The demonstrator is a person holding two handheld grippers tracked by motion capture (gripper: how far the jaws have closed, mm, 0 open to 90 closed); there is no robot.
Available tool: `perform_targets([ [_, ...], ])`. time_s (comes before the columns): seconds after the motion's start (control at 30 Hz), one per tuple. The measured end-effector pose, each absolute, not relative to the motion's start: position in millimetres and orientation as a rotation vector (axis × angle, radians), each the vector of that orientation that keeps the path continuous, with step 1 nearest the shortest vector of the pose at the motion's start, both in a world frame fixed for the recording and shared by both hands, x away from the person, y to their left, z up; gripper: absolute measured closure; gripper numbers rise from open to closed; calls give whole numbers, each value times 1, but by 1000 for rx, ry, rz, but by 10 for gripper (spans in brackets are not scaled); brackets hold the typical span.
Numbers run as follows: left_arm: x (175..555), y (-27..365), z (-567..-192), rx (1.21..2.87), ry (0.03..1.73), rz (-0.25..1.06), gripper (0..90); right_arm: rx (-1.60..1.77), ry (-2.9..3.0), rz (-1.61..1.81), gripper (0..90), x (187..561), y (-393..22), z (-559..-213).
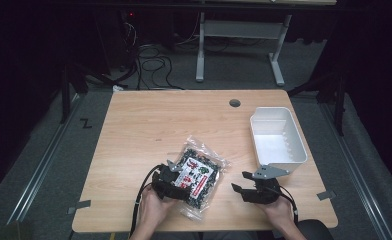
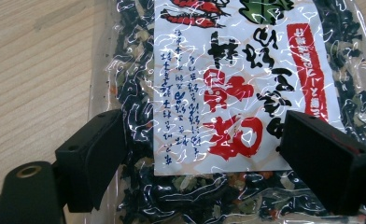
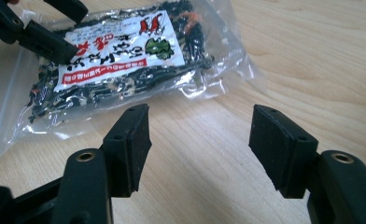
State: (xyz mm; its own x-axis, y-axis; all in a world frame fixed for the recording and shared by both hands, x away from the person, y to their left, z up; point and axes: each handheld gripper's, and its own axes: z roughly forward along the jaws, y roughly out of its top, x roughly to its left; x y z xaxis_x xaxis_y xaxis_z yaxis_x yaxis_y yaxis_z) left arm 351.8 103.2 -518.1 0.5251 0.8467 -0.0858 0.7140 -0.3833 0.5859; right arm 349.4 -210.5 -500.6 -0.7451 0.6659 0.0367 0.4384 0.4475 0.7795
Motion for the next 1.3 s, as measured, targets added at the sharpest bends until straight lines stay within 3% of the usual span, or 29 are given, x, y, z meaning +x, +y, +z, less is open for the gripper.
perform_targets([
  [0.83,345,102,-519,2244,1121,271,158,1023,2539,1054,310,368,-202,-482],
  [1.3,345,97,-520,2251,1078,265,158,1049,2579,997,328,391,-178,-476],
])
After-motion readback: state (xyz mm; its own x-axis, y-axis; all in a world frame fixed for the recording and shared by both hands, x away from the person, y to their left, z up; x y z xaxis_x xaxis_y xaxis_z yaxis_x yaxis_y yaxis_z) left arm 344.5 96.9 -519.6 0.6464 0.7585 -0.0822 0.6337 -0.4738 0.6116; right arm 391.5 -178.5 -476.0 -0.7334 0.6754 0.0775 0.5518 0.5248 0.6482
